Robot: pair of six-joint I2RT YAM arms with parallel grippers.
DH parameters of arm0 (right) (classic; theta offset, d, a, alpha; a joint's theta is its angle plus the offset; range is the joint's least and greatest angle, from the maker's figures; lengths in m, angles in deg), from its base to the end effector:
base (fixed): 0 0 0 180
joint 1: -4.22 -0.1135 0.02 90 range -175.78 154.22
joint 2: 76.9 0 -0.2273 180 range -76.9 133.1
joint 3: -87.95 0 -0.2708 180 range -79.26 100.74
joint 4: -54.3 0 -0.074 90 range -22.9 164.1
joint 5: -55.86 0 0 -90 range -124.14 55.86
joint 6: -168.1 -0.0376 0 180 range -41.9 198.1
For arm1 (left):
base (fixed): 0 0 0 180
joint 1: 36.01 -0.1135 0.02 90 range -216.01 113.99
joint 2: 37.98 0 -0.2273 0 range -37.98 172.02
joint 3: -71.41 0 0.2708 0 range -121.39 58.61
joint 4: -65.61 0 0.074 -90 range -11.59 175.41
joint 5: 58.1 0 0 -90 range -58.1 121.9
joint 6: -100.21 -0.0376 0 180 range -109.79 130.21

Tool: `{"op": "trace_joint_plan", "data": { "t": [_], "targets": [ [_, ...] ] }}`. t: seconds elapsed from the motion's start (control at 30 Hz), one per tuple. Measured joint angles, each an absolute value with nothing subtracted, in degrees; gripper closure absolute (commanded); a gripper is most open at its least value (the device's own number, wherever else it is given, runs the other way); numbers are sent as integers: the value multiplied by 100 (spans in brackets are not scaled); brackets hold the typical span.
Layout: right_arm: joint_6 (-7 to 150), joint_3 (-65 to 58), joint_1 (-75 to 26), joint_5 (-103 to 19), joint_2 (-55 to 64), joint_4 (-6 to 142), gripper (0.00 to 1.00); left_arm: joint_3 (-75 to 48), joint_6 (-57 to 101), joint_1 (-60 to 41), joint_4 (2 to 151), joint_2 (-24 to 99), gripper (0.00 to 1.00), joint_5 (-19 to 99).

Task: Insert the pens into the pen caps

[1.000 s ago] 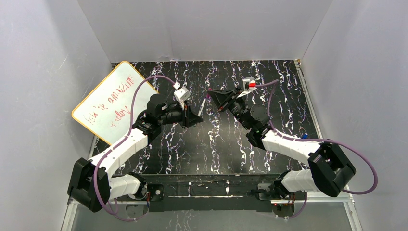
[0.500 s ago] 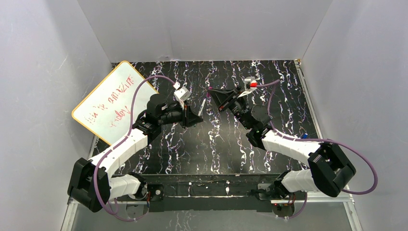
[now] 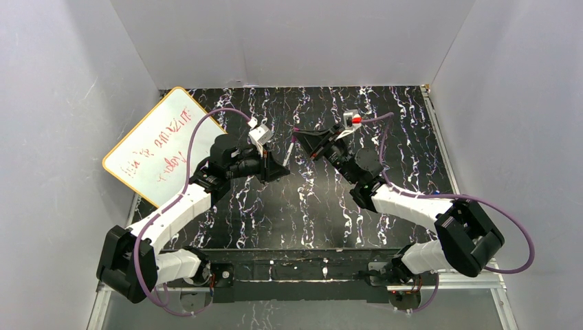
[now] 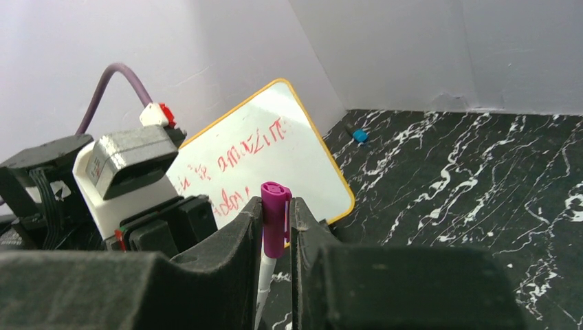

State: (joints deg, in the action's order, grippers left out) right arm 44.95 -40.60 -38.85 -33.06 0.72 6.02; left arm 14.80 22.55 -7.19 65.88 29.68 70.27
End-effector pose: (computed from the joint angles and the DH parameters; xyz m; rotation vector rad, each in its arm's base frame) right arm 0.2326 0.2164 0.2581 -0.0918 1.2623 1.1510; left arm 0.2523 -0.1655 0.2515 0.7614 1.6975 -1.0982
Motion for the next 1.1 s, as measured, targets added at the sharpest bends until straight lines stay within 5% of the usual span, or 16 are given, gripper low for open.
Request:
{"op": "trace_joint_plan", "data": {
  "t": [0.83,0.97,1.1],
  "targets": [
    [4303,-3846,-3777,-4630,-6,1323,76,1489,1501,-693,6944,2555,100,6380],
    [4266,-3842,-3747,-4744,-4,1332,54,1489,1438,-691,6937,2557,100,6385],
    [4194,-3844,-3830,-5218,2,1640,45,1450,1429,-711,6642,2601,100,6321]
  ]
}}
